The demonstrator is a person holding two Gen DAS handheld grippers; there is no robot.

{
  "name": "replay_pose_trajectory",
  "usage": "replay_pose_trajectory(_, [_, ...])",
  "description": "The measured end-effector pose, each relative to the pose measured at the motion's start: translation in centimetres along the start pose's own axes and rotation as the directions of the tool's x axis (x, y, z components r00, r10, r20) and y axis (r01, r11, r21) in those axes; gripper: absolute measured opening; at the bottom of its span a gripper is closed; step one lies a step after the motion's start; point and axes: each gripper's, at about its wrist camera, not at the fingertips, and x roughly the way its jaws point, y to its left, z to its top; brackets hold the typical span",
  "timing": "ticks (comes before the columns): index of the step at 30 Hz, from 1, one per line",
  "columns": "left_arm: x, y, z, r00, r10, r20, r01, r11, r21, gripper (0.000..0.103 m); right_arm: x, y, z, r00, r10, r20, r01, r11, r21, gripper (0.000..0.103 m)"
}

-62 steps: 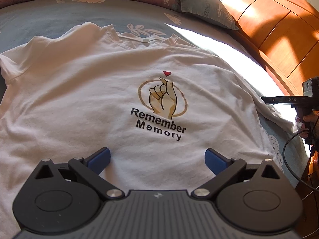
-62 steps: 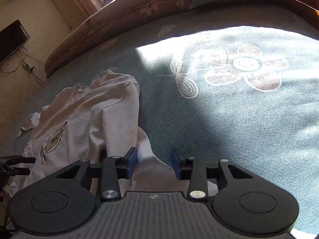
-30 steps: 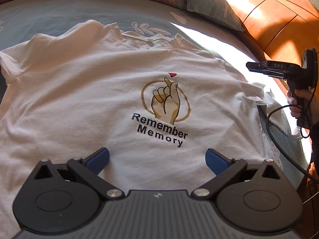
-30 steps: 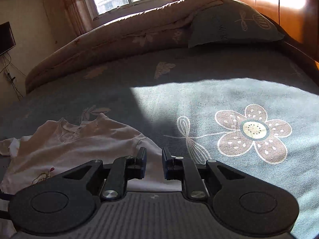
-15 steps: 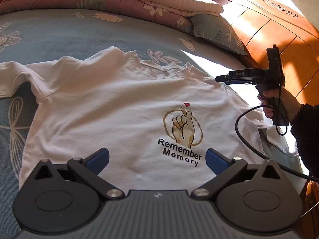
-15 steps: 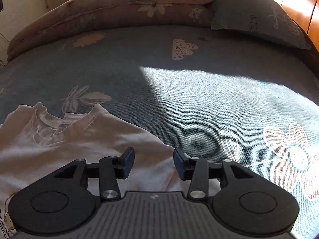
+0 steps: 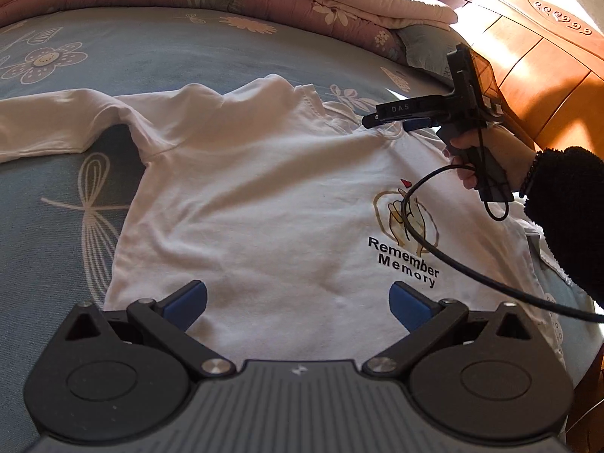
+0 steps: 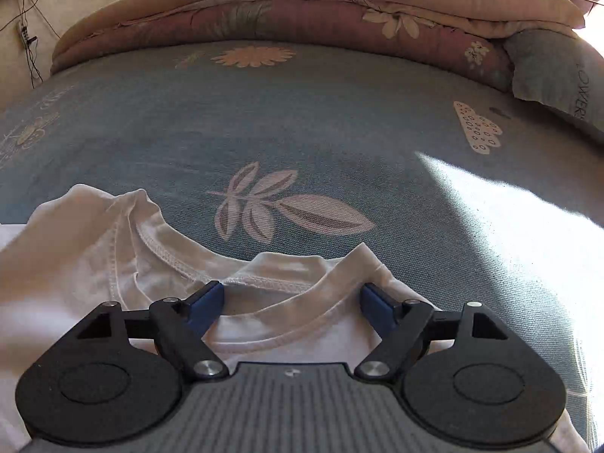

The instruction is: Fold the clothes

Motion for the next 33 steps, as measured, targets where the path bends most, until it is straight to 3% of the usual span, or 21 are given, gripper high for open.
replay_pose_trajectory(1, [-0.1, 0.2, 0.0, 1.000, 0.004, 0.002, -0.004, 1.000, -0.003, 0.102, 0.1, 0.0, 0.4, 1.000, -0.003, -0.009, 0.003, 1.000, 0.005, 0.098])
replay_pose_trajectory(4, [-0.7, 0.7, -0.1, 1.000, -0.015, 0.026, 0.016, 1.000, -0.020, 0.102, -0.4, -0.4, 1.2, 1.000, 0.018, -0.026, -0.017, 0.999, 0.034, 0.096])
replay_pose_trajectory(8, [-1.1, 1.3, -0.2, 0.999, -0.025, 0.046, 0.027, 0.999, -0.029, 0.102, -6.3, -1.8, -0.2, 0.994, 0.106, 0.011, -0.106, 0.991, 0.076, 0.098])
replay_pose_trajectory(13, [-1.0, 1.1, -0.6, 0.999, -0.031, 0.044, 0.032, 0.999, -0.016, 0.102, -12.9, -3.2, -6.3, 0.993, 0.117, -0.027, -0.113, 0.987, 0.116, 0.103])
replay_pose_trajectory(18, [-0.6, -0.2, -0.8, 0.999, -0.030, 0.018, 0.030, 0.999, 0.019, 0.102, -13.0, -4.1, -13.4, 0.996, 0.085, -0.039, -0.075, 0.973, 0.220, 0.103])
replay_pose_trajectory(22, [-0.7, -1.3, -0.8, 1.000, -0.026, 0.004, 0.026, 0.999, 0.038, 0.102, -10.7, -5.3, -12.7, 0.997, 0.028, 0.073, -0.045, 0.969, 0.241, 0.103])
replay_pose_trajectory(26, [-1.3, -2.3, -0.9, 1.000, -0.021, -0.003, 0.021, 0.999, 0.048, 0.102, -9.4, -6.3, -10.2, 0.997, 0.043, 0.067, -0.062, 0.949, 0.309, 0.103])
replay_pose_trajectory(30, [-1.9, -3.2, -1.2, 1.000, -0.022, -0.006, 0.023, 0.997, 0.076, 0.102, -13.3, -6.0, -11.6, 0.991, 0.087, 0.101, -0.116, 0.935, 0.334, 0.103])
replay_pose_trajectory(33, [-2.0, -4.1, -1.4, 1.000, -0.025, -0.020, 0.027, 0.994, 0.102, 0.102, -18.6, -6.4, -15.2, 0.988, 0.058, 0.146, -0.104, 0.936, 0.336, 0.103])
